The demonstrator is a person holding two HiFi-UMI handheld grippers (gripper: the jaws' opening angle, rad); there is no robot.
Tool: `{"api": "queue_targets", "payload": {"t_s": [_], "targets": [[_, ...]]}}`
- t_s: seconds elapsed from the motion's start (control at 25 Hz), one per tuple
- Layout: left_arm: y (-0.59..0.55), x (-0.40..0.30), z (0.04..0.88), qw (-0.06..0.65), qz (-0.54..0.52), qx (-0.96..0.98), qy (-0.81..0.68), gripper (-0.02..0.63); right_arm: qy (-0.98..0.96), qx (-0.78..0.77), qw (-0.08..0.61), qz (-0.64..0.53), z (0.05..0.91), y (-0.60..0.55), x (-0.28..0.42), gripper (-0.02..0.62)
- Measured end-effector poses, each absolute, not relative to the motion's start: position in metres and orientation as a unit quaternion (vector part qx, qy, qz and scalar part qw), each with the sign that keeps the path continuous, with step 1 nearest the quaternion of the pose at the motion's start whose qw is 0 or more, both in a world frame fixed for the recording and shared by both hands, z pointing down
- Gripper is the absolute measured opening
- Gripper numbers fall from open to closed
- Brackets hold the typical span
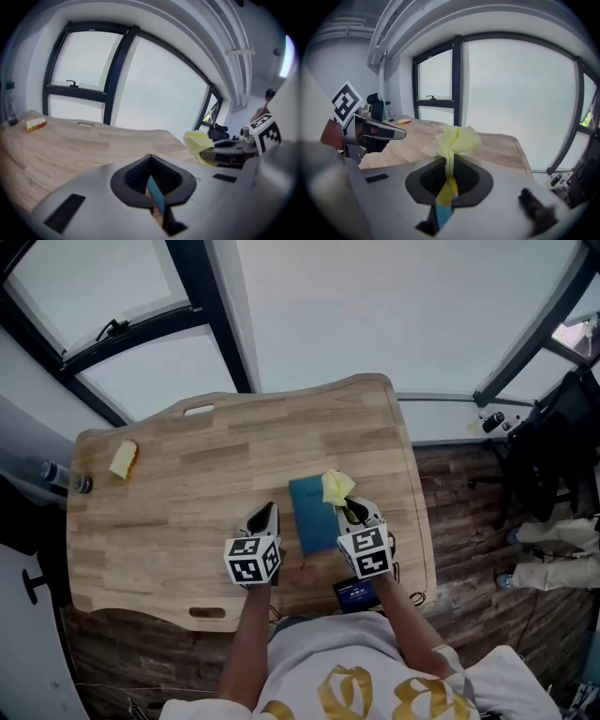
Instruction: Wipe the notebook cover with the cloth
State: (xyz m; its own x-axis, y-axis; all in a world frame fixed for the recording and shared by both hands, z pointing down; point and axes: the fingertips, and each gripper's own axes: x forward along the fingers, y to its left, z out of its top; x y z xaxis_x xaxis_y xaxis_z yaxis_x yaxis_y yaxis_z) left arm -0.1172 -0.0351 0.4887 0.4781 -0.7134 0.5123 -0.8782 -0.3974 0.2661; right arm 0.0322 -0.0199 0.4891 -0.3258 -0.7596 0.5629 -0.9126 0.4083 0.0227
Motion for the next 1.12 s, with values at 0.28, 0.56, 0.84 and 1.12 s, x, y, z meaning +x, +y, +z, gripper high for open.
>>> {"api": "queue_targets", "payload": {"t_s": [0.28, 0.56, 0.84, 1.12], "targets": [[-0.013, -0.119, 0.442, 0.208, 0.128, 0.847, -0.473, 0.014, -0.798, 0.546, 0.22, 0.127, 0.452, 0.007, 0.016, 0.037], [0.009, -0.132, 0.423, 0.182, 0.088, 0.855, -0.478, 0.014, -0.781, 0.582, 0.191, 0.118, 0.445, 0.048, 0.013, 0.037], [0.019, -0.14, 0.415, 0.162, 0.091, 0.859, -0.477, 0.014, -0.763, 0.604, 0.199, 0.116, 0.448, 0.064, 0.019, 0.037], [0.025, -0.138, 0.408, 0.154, 0.07, 0.872, -0.46, 0.014, -0.759, 0.61, 0.2, 0.107, 0.445, 0.07, 0.017, 0.037]]}}
